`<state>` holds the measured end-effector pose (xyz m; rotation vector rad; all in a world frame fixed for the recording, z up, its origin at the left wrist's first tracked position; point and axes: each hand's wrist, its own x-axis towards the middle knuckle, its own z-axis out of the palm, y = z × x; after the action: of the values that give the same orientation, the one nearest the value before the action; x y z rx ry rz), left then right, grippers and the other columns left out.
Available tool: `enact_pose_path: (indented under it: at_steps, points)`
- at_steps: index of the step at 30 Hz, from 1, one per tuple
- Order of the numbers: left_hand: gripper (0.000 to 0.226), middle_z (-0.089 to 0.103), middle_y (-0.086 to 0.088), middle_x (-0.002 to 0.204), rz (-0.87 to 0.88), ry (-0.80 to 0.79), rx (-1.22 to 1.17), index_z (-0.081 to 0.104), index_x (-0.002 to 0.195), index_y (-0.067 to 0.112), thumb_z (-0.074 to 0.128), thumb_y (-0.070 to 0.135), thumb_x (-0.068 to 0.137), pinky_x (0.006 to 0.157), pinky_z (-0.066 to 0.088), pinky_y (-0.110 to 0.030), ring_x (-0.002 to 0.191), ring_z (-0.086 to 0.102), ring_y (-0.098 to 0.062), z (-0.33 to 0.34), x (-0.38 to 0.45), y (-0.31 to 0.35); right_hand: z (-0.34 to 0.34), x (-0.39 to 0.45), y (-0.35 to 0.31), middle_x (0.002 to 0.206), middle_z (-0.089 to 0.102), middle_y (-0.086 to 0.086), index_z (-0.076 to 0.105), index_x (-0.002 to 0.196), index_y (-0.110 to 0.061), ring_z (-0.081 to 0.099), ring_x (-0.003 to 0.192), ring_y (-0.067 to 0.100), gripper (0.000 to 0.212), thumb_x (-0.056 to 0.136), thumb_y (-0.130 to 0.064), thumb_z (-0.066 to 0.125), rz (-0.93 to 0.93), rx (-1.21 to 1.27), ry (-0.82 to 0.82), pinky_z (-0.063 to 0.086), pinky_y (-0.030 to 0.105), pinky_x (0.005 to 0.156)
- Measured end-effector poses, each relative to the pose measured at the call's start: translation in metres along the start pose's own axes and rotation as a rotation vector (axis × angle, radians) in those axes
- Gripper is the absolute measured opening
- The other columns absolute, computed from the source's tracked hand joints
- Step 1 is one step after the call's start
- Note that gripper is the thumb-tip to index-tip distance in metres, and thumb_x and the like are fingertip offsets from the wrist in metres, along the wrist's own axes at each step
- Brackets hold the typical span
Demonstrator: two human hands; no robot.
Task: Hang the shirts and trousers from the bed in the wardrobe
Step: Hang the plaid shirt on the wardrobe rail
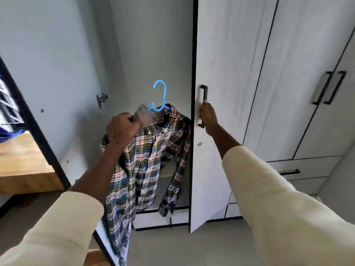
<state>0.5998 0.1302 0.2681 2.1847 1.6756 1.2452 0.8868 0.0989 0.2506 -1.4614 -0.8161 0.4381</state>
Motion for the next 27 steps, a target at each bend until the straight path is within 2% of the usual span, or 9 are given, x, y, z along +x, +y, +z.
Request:
enact_pose_path:
  at_steps: [7,12,14,16,18,20,23,24,27]
  points:
    - [0.035,0.063,-0.003,0.073,0.071,-0.092,-0.064,0.067,0.077,0.016,0.062,0.049,0.088,0.067,0.036,-0.03,0.066,0.049,-0.023,0.007,-0.046,0.061,-0.114,-0.07,0.004,0.065,0.044,-0.001,0.046,0.07,-0.019,0.037,0.058,0.012,0.044,0.103,-0.043,0.031,-0.025,0.122,0.211,0.031,0.028,0.056]
    - [0.037,0.059,-0.002,0.069,0.136,-0.118,-0.101,0.069,0.079,0.013,0.062,0.049,0.087,0.068,0.036,-0.03,0.067,0.048,-0.024,0.021,-0.067,0.11,-0.215,-0.089,0.004,0.06,0.036,-0.006,0.038,0.065,-0.022,0.03,0.054,0.011,0.046,0.104,-0.043,0.03,0.018,0.126,0.388,0.026,0.029,0.054]
    - [0.039,0.061,-0.004,0.07,0.174,-0.121,-0.121,0.069,0.079,0.012,0.062,0.05,0.087,0.068,0.035,-0.031,0.069,0.051,-0.026,0.029,-0.072,0.132,-0.255,-0.084,0.005,0.062,0.035,-0.005,0.043,0.066,-0.015,0.03,0.057,0.012,0.05,0.103,-0.048,0.032,0.073,0.106,0.443,0.025,0.03,0.055]
    - [0.04,0.067,-0.01,0.078,0.208,-0.122,-0.132,0.069,0.078,0.012,0.063,0.051,0.087,0.069,0.036,-0.032,0.077,0.059,-0.033,0.037,-0.072,0.151,-0.289,-0.064,0.019,0.068,0.047,-0.001,0.057,0.078,-0.014,0.041,0.061,0.014,0.051,0.099,-0.055,0.034,0.095,0.117,0.454,0.033,0.029,0.057]
    - [0.044,0.068,-0.01,0.076,0.238,-0.114,-0.167,0.065,0.072,0.013,0.063,0.055,0.085,0.069,0.04,-0.033,0.08,0.063,-0.035,0.048,-0.071,0.166,-0.321,-0.04,0.035,0.082,0.062,0.002,0.064,0.086,-0.018,0.056,0.072,0.018,0.05,0.094,-0.058,0.036,0.128,0.115,0.495,0.043,0.031,0.066]
    - [0.046,0.068,-0.008,0.074,0.258,-0.106,-0.19,0.064,0.071,0.014,0.062,0.058,0.085,0.07,0.044,-0.035,0.079,0.064,-0.034,0.06,-0.07,0.18,-0.335,-0.04,0.024,0.085,0.06,0.002,0.064,0.089,-0.02,0.054,0.078,0.019,0.045,0.097,-0.054,0.037,0.162,0.164,0.566,0.041,0.03,0.07]
    - [0.042,0.064,-0.002,0.07,0.266,-0.111,-0.23,0.067,0.074,0.017,0.061,0.057,0.086,0.069,0.045,-0.034,0.076,0.061,-0.03,0.076,-0.069,0.195,-0.34,-0.054,-0.003,0.111,0.053,0.003,0.057,0.129,-0.013,0.046,0.097,0.019,0.052,0.104,-0.048,0.027,0.191,0.26,0.649,0.035,0.031,0.08]
    - [0.042,0.062,0.0,0.068,0.272,-0.109,-0.242,0.065,0.071,0.018,0.062,0.058,0.086,0.067,0.044,-0.033,0.073,0.061,-0.028,0.081,-0.069,0.199,-0.344,-0.053,-0.003,0.119,0.053,0.005,0.053,0.134,-0.01,0.046,0.1,0.02,0.055,0.105,-0.047,0.025,0.205,0.264,0.69,0.037,0.032,0.083]
    - [0.044,0.061,0.003,0.062,0.3,-0.123,-0.286,0.061,0.065,0.017,0.062,0.056,0.086,0.064,0.043,-0.032,0.068,0.06,-0.025,0.098,-0.066,0.212,-0.356,-0.049,0.001,0.12,0.061,0.012,0.058,0.123,-0.005,0.054,0.104,0.025,0.052,0.102,-0.044,0.03,0.202,0.294,0.83,0.045,0.042,0.098]
